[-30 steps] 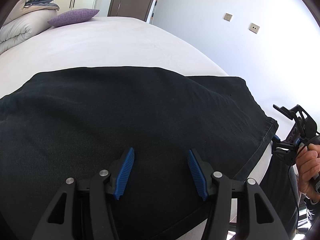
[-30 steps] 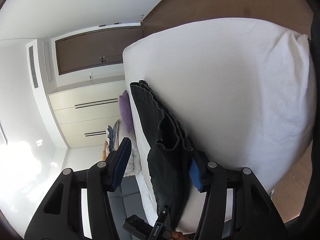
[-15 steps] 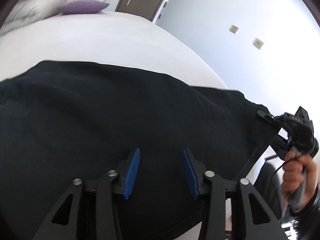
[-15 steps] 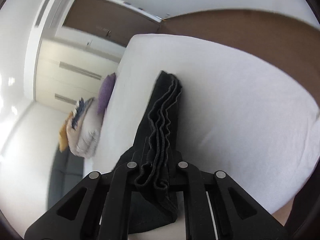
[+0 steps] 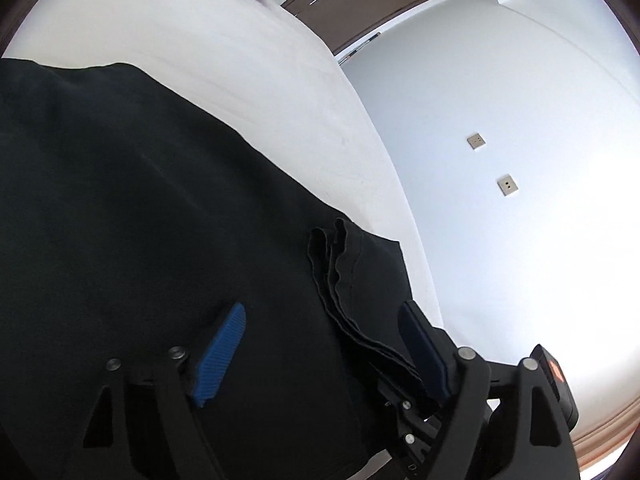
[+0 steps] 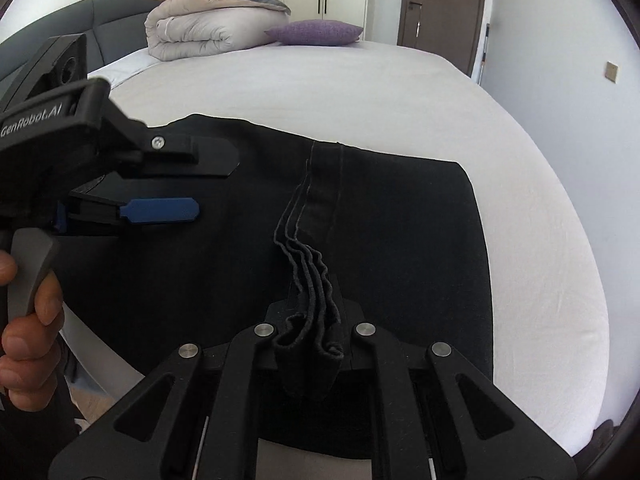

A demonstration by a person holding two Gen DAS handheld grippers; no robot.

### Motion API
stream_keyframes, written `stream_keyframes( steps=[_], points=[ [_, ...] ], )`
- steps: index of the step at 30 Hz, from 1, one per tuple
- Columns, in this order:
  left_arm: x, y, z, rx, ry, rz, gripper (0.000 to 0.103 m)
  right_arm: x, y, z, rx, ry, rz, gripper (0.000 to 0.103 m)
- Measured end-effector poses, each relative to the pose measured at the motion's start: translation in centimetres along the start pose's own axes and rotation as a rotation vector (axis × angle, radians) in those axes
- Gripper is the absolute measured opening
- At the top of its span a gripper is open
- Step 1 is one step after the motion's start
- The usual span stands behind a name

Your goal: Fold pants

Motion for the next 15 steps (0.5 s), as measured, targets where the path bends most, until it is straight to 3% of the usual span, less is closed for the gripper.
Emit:
stream_keyframes(
  steps=[1,3,8,10,12,14,15],
  points=[
    [-0.2,-0.5,-0.3,0.005,0.009,0.010,0.093,-0.1,0.1,0.0,0.007,0.006,-0.005,0.009],
    [-0.9,-1.6,-1.3,0.034,0.027,0.030,0.098,0.0,0.4,0.4,0.022,0.025,-0.017,0.009],
    [-1.8,-4.5,-1.8,0.012,0.050,0.101,0.097,0.2,1.7,2.3,0.045,0.087,-0.055,0.009],
    [-2.0,-5.0,-2.0,-0.001,0.043,0.117,0.082,0.4,2.3,3.1,0.047,0.117,-0.067,0.009],
    [-1.9,-5.3,-1.6,0.002,0.062,0.143,0.038,0.6,3.0,3.9,0.041,0.132,-0.075,0.009],
    [-2.0,-5.1,-0.6,-0.008,0.078,0.145,0.020,0.5,3.4,4.7,0.035,0.147,-0.080,0.009],
    [-2.2,-4.8,-0.2,-0.005,0.085,0.141,0.017,0.4,3.6,5.2,0.031,0.156,-0.083,0.009]
  ],
)
Point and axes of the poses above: each gripper's, at about its wrist camera, not at the fingertips, and y roughly against the way its jaws point, z to its left, x to its underside, the point moved 5 cm from there along -y, roughly the way its jaws point
